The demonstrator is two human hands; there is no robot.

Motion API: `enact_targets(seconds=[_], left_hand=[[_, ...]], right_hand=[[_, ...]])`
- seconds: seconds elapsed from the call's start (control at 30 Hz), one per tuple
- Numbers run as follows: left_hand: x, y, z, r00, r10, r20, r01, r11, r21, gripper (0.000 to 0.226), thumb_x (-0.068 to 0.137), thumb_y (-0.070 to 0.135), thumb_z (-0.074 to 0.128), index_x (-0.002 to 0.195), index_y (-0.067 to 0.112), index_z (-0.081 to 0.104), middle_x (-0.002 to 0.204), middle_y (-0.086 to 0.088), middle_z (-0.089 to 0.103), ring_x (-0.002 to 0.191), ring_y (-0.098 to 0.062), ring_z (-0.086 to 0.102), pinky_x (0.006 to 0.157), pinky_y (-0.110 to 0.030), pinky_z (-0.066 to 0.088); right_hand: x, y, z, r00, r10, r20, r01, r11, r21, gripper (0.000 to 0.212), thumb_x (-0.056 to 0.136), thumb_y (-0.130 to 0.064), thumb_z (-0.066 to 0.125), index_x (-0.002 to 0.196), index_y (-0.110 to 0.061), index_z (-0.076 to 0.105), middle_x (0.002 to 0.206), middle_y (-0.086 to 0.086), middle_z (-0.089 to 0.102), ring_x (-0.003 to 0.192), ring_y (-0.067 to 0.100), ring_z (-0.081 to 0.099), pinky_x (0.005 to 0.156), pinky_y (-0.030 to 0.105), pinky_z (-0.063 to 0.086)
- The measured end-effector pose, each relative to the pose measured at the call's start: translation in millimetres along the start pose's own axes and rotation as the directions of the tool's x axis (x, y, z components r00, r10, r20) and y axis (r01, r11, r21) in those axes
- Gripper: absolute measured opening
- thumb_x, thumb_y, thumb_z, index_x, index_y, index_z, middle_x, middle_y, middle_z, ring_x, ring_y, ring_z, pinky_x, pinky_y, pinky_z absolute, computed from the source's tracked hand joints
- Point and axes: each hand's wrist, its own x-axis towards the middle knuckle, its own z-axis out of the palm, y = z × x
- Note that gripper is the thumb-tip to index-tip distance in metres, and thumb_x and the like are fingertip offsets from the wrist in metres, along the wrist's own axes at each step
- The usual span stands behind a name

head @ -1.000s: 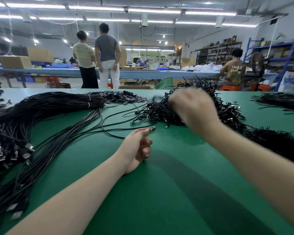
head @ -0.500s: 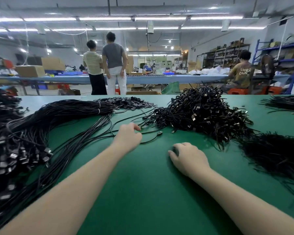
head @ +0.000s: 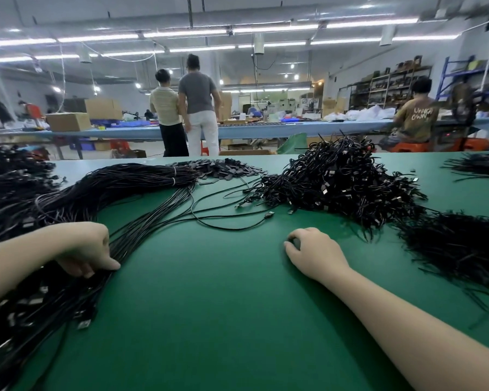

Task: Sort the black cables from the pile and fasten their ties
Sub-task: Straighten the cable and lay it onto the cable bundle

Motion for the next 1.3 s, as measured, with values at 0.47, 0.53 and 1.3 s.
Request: enact_targets(seconds=[0.47,0.53,1.3], left_hand=[[-5,12,-61,0.983,0.071,-0.172,-0.158,0.81,-0.565,0.022,0.101,0.009,0.033,0.083,0.002,0.044,0.054,-0.01,0.047,0.045,-0.023,0.046,0.045,-0.026,0.036],[-17,42,-83,0.916,0.085,-0.392,-0.313,0.765,-0.563,0.024,0.104,0.015,0.033,0.086,0.005,0.046,0.062,-0.008,0.044,0.05,-0.02,0.041,0.046,-0.028,0.036],[-23,170,-25,0.749,0.603,-0.274,-0.37,0.037,-0.928,0.031,0.066,0.021,0.079,0.094,0.013,0.071,0.079,0.001,0.072,0.058,-0.006,0.062,0.055,-0.02,0.053]], right_hand=[[0,-2,0,1.0,0.004,-0.02,-0.004,1.0,-0.021,0.03,0.094,-0.041,0.043,0.114,-0.027,0.061,0.116,-0.001,0.059,0.103,0.021,0.056,0.079,0.03,0.044],[0,-2,0,1.0,0.003,-0.018,-0.003,1.0,-0.013,0.03,0.094,-0.04,0.045,0.116,-0.026,0.061,0.117,0.0,0.059,0.103,0.021,0.056,0.08,0.031,0.046],[28,19,-111,0.978,0.119,-0.172,0.064,0.613,0.787,0.01,0.092,-0.034,0.06,0.089,-0.026,0.065,0.048,-0.014,0.044,0.042,0.006,0.035,0.041,0.022,0.032]])
